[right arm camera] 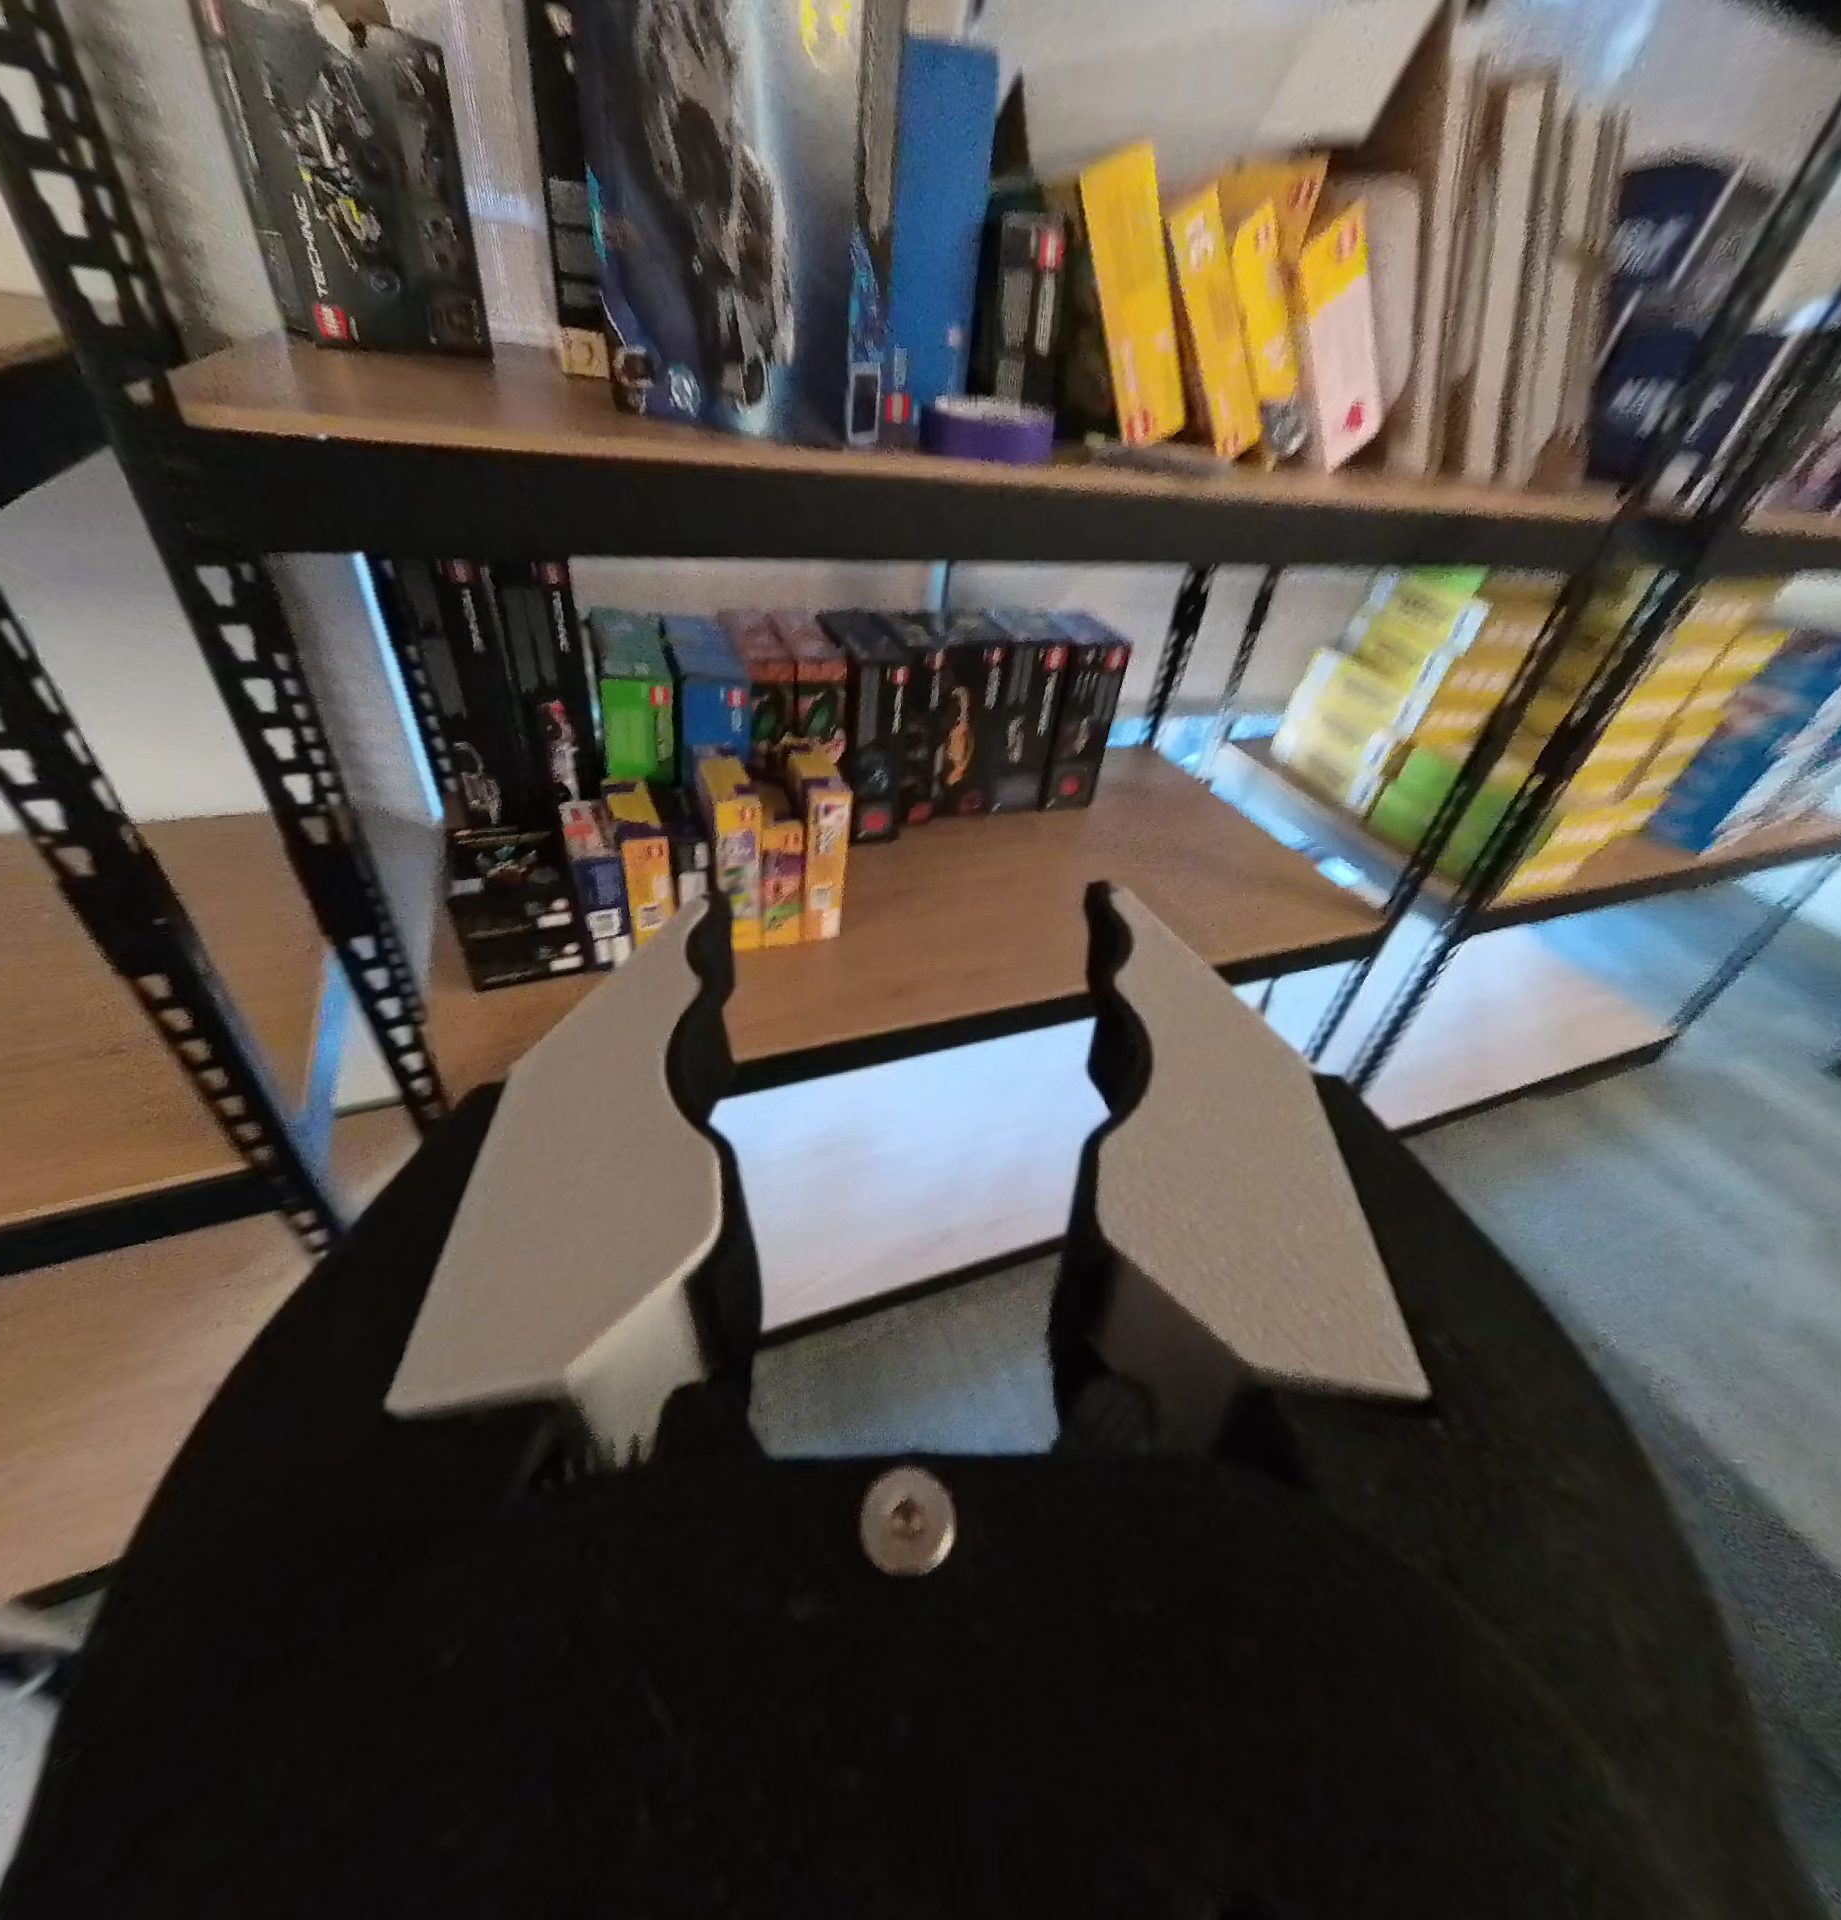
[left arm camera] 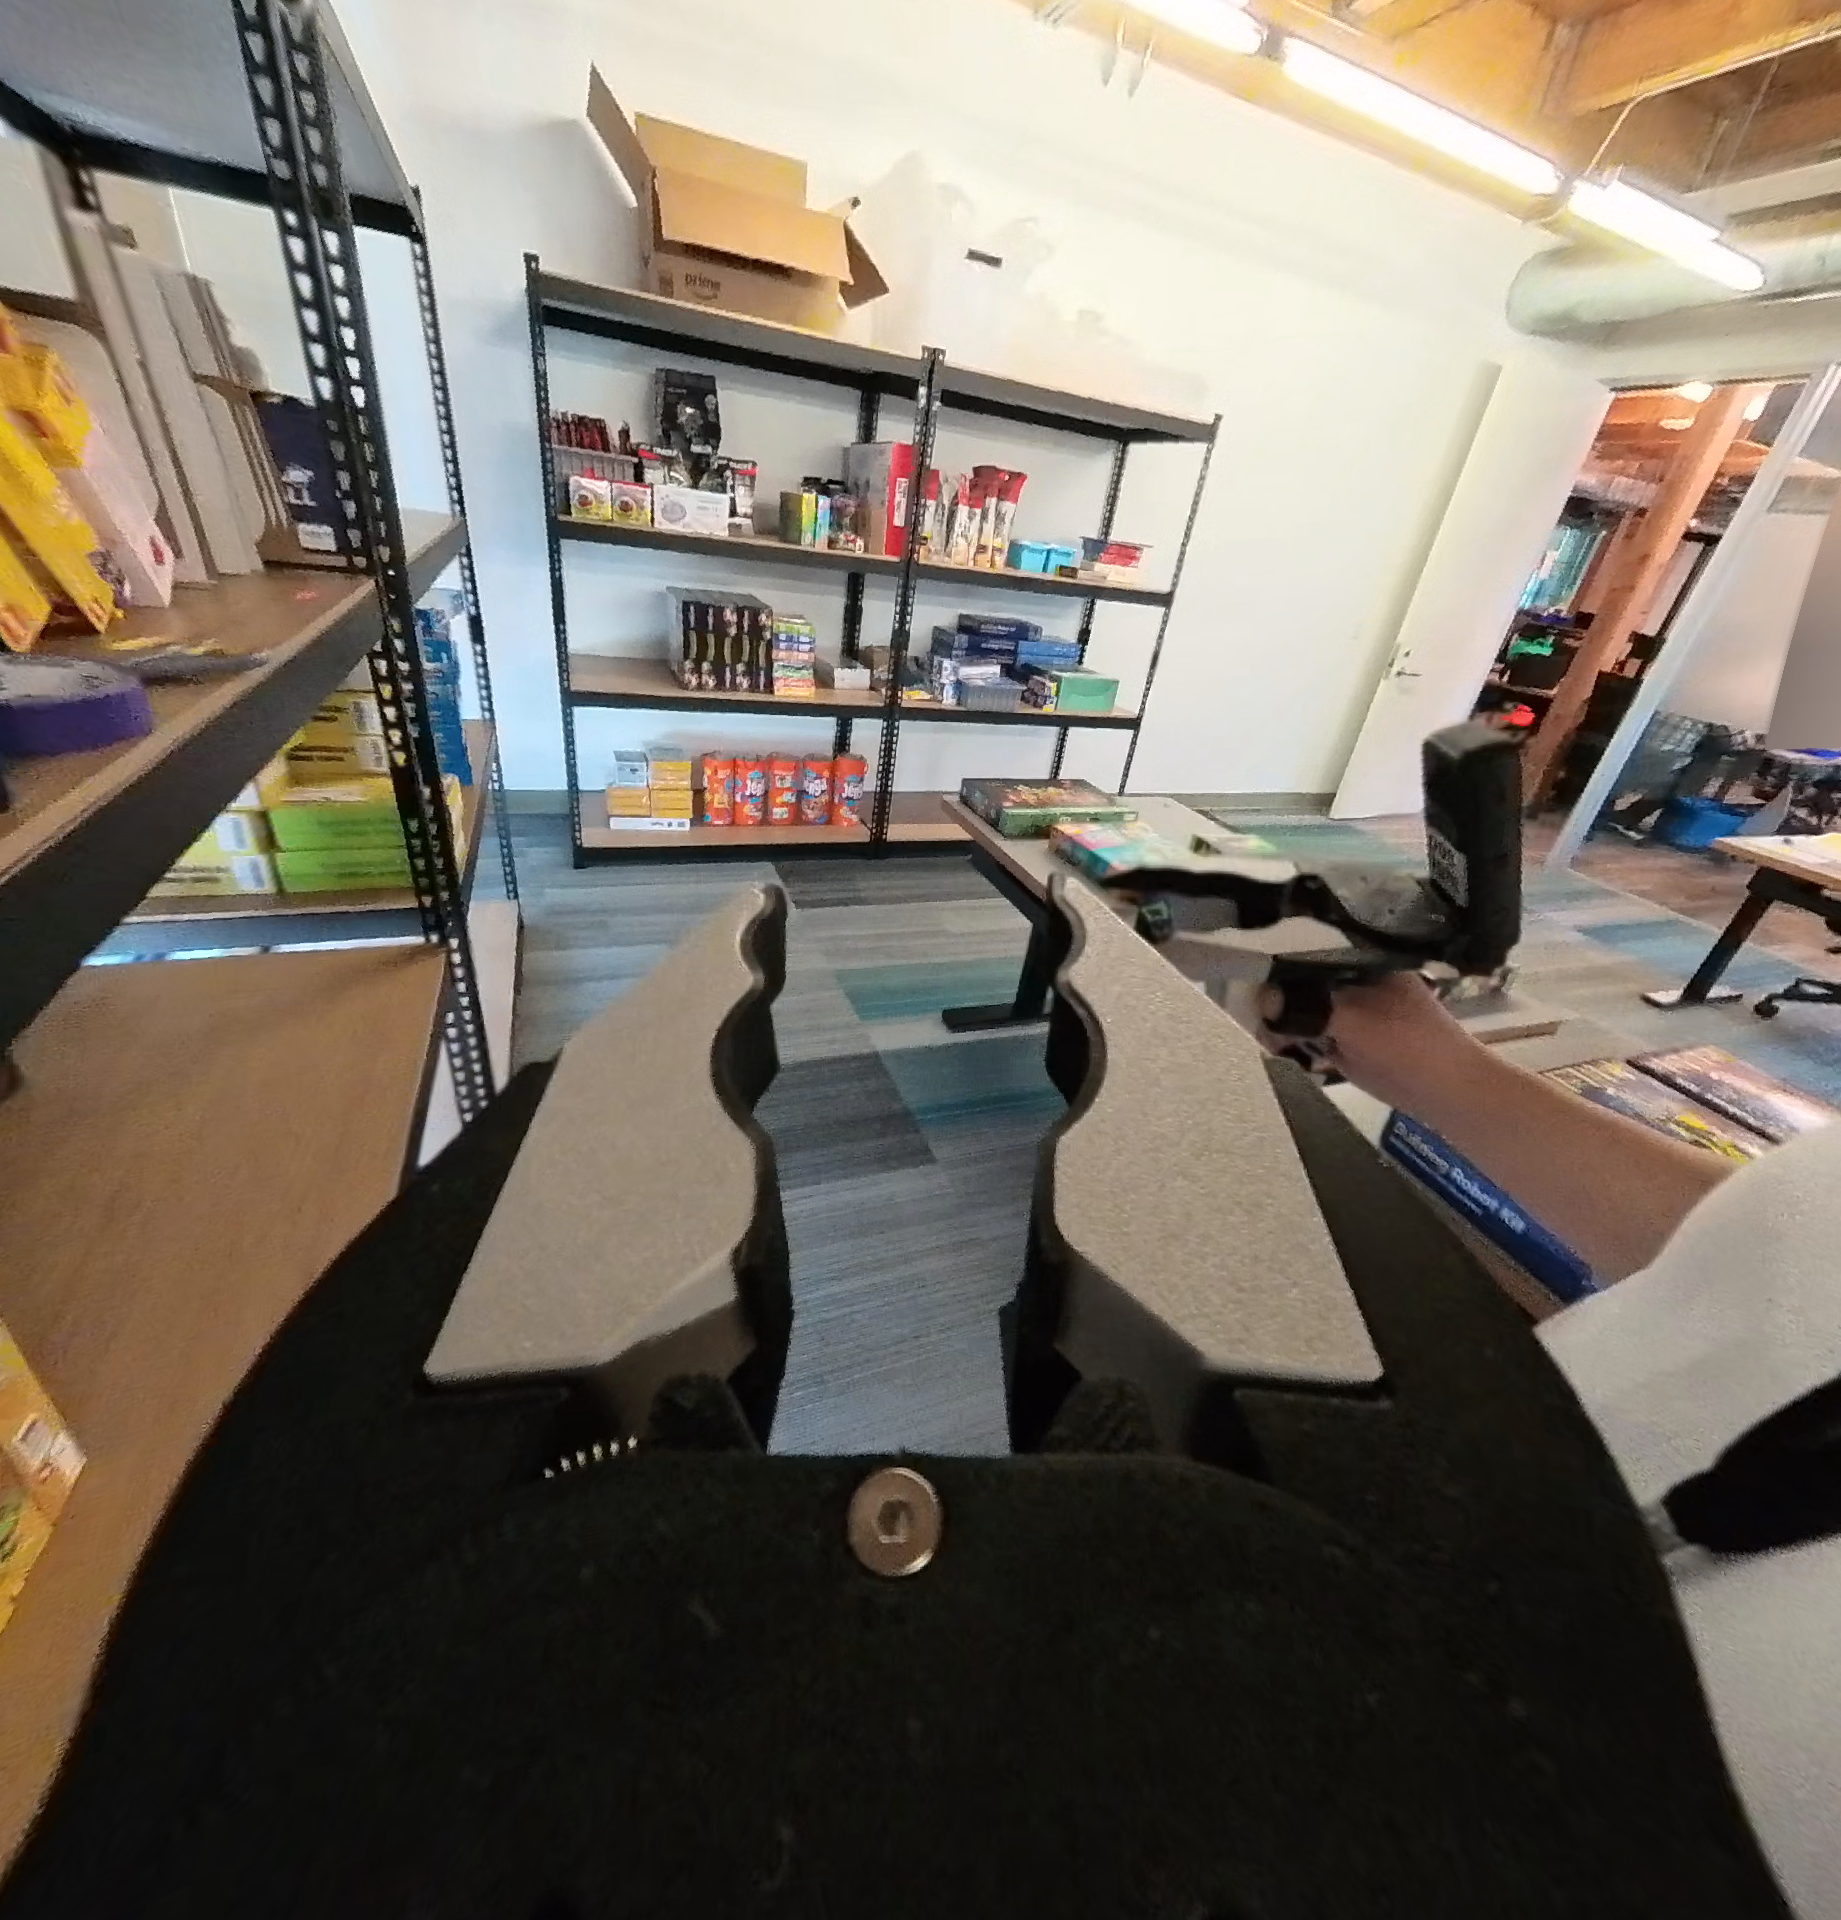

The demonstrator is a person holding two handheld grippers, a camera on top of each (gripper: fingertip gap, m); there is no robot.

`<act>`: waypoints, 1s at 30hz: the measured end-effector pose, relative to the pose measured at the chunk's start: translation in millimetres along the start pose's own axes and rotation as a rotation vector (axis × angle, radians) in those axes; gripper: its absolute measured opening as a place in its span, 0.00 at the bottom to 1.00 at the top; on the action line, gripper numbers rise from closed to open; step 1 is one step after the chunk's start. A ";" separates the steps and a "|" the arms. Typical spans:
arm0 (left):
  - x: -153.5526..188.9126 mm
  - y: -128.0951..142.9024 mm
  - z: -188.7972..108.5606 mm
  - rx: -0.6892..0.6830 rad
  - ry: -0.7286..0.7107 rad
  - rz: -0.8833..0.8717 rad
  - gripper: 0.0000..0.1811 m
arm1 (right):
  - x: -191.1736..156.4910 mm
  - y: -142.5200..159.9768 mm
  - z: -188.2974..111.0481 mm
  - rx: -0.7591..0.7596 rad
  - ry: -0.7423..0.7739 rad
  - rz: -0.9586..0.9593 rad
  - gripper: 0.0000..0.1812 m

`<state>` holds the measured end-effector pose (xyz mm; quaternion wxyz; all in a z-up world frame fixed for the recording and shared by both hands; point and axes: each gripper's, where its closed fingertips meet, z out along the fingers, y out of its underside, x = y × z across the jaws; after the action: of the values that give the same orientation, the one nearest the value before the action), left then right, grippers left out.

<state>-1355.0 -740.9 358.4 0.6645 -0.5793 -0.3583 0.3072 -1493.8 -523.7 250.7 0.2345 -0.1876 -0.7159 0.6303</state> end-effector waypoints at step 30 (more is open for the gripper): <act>-228.5 -5.5 96.1 -0.018 -0.520 0.014 0.29 | -37.0 -177.3 489.2 0.310 -0.806 -0.009 0.60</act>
<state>-1561.7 -877.0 343.3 0.5428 -0.4890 -0.5160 0.4473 -1738.7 -966.9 376.0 -0.0360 0.1140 -0.6480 0.7522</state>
